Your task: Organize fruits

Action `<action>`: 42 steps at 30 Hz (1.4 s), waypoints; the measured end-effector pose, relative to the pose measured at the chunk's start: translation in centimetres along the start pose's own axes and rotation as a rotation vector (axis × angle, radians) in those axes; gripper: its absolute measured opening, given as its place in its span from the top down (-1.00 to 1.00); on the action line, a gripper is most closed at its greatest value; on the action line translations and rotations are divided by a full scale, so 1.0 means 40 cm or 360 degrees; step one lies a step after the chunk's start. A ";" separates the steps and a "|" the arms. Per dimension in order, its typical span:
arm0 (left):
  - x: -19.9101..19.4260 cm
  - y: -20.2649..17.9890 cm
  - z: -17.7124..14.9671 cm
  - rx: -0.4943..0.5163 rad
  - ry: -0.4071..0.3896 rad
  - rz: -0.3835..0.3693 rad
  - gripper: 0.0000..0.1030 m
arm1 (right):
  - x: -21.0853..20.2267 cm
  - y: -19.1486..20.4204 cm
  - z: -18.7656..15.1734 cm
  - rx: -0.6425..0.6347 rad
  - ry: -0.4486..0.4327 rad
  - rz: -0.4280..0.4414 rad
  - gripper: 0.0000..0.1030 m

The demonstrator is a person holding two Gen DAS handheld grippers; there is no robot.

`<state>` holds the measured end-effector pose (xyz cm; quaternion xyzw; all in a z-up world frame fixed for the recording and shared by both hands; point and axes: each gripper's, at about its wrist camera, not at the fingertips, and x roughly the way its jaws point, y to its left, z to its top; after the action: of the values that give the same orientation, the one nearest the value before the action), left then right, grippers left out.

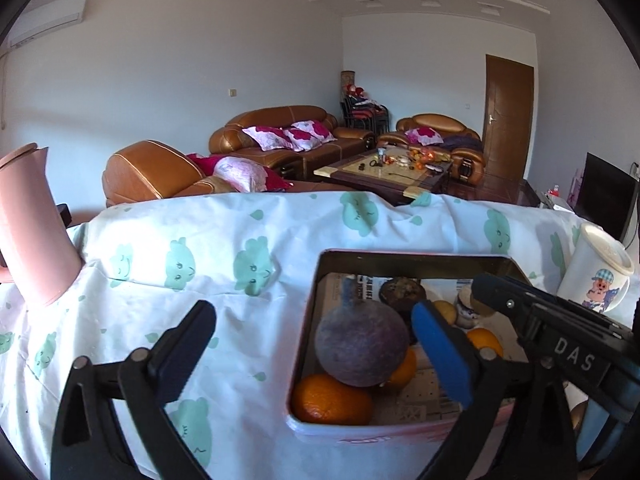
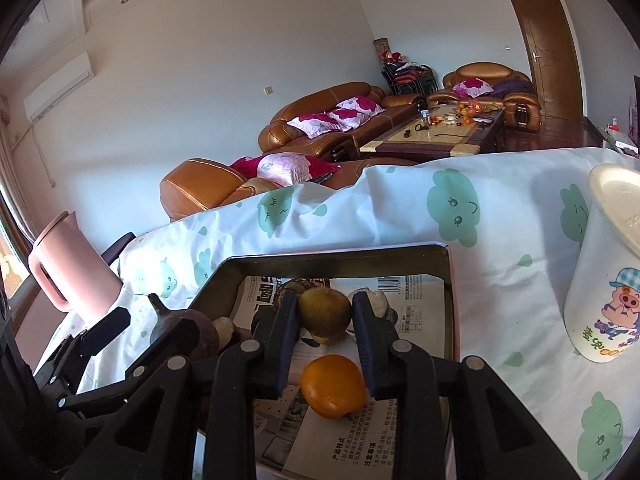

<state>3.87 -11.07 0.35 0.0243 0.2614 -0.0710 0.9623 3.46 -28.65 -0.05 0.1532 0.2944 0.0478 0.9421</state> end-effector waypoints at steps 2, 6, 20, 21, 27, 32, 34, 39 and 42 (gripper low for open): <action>-0.011 0.015 -0.001 -0.0019 -0.0015 -0.0030 -1.00 | -0.016 0.003 -0.003 -0.0002 -0.0045 -0.0018 0.06; -0.026 0.030 -0.005 -0.0049 -0.0016 -0.0056 -1.00 | -0.032 -0.002 -0.006 0.0021 -0.0076 -0.0007 -0.19; -0.096 0.030 -0.043 0.0023 -0.0143 0.0042 -1.00 | -0.177 0.071 -0.066 -0.0099 -0.0502 -0.0281 -0.21; -0.102 0.030 -0.046 0.0026 -0.0153 0.0046 -1.00 | -0.189 0.074 -0.071 -0.0097 -0.0535 -0.0298 -0.21; -0.146 0.016 -0.065 0.0099 -0.0225 0.0058 -1.00 | -0.256 0.084 -0.100 -0.0094 -0.0665 -0.0408 -0.34; -0.169 0.012 -0.072 0.0132 -0.0255 0.0054 -1.00 | -0.295 0.107 -0.123 -0.0130 -0.0751 -0.0473 -0.40; -0.177 0.012 -0.075 0.0134 -0.0265 0.0050 -1.00 | -0.305 0.114 -0.130 -0.0138 -0.0770 -0.0488 -0.42; -0.187 0.013 -0.079 0.0128 -0.0281 0.0046 -1.00 | -0.316 0.122 -0.140 -0.0133 -0.0788 -0.0515 -0.44; -0.188 0.014 -0.080 0.0127 -0.0279 0.0047 -1.00 | -0.320 0.121 -0.144 -0.0124 -0.0796 -0.0520 -0.44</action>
<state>-4.07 -9.33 1.42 0.0601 0.1727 -0.0689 0.9807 -10.33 -24.87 3.91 0.0747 0.0721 -0.1323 0.9858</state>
